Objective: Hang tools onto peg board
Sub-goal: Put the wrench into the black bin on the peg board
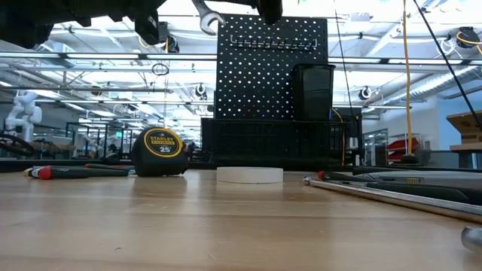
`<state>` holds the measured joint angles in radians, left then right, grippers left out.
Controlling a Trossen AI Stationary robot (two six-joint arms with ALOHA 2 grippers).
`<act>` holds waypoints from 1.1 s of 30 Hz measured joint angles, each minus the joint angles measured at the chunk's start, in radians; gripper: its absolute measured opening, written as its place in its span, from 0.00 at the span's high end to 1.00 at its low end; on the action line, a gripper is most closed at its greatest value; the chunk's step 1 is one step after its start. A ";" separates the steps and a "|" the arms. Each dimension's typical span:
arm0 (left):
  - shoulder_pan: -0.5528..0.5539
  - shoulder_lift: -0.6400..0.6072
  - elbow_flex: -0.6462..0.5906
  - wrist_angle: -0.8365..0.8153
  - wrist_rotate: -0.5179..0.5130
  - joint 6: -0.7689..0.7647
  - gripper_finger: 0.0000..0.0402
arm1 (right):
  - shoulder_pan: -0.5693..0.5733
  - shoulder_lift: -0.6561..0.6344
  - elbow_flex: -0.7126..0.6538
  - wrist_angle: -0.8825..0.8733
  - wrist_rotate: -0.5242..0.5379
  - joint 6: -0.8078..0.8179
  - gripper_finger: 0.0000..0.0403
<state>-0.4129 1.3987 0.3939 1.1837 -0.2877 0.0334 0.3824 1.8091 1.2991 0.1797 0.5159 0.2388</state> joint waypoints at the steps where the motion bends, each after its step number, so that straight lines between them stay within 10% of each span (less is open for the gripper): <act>1: 0.000 0.000 0.000 0.000 -0.001 0.000 0.97 | -0.004 0.000 0.000 -0.001 -0.001 0.007 0.68; 25: 0.007 0.000 0.001 -0.066 -0.032 -0.004 0.96 | -0.067 0.001 0.000 -0.047 -0.123 0.034 0.98; 33: 0.007 0.000 0.000 -0.095 -0.055 0.025 0.69 | -0.040 -0.021 0.000 -0.088 -0.007 0.004 0.99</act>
<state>-0.4061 1.3983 0.3935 1.0884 -0.3426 0.0586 0.3424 1.7886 1.2995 0.0916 0.5085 0.2427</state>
